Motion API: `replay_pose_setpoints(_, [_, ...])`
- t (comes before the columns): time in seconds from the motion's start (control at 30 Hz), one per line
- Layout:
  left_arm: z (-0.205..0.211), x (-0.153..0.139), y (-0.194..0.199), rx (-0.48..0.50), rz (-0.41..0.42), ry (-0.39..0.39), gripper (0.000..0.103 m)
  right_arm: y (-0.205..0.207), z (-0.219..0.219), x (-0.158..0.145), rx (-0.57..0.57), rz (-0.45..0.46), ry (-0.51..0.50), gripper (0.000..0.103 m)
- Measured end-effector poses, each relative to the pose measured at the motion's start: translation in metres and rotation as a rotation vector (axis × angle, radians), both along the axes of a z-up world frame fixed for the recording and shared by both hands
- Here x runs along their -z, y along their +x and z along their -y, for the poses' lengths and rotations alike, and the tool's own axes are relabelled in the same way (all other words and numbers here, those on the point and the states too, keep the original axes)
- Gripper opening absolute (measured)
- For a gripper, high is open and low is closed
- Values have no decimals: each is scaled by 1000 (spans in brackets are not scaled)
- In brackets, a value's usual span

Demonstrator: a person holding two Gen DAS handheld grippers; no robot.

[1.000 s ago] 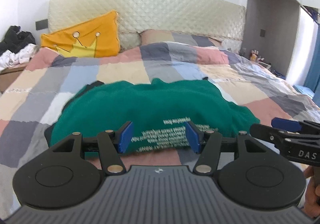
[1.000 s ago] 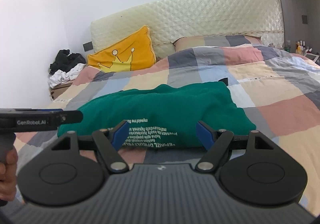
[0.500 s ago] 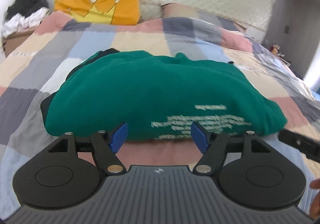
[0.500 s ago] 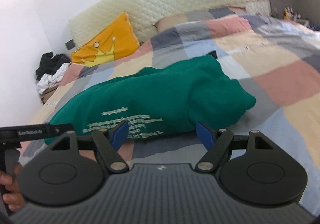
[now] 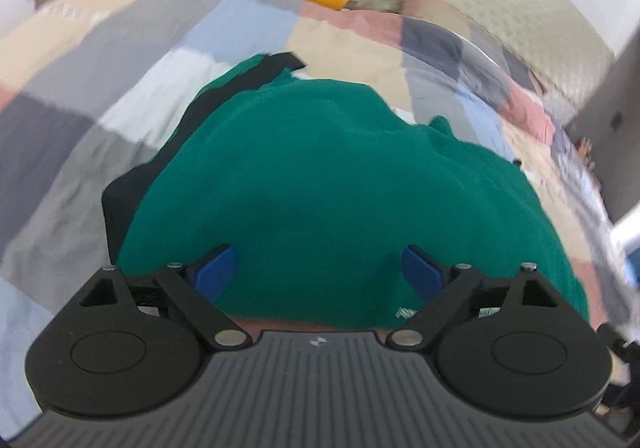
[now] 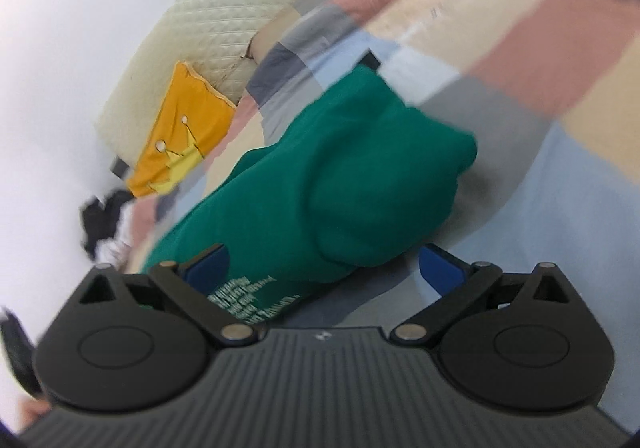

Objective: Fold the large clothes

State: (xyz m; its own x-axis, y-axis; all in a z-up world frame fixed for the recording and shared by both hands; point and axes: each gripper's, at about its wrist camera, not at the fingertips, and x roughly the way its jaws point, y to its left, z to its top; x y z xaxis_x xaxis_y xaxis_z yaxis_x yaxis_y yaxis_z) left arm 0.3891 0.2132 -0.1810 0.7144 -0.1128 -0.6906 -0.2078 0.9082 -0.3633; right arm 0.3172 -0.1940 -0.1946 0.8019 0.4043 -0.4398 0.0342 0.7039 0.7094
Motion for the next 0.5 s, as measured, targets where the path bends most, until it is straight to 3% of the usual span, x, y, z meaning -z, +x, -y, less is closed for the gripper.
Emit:
replay_pose_setpoints(0.07, [-9, 6, 1, -15, 5, -60, 95, 10, 4, 11, 1, -39, 96, 103])
replay_pose_setpoints(0.17, [-9, 9, 2, -19, 11, -74, 96, 22, 6, 27, 12, -92, 211, 103])
replay_pose_setpoints(0.5, [-36, 16, -33, -180, -12, -332, 96, 67, -1, 50, 9, -150, 382, 103])
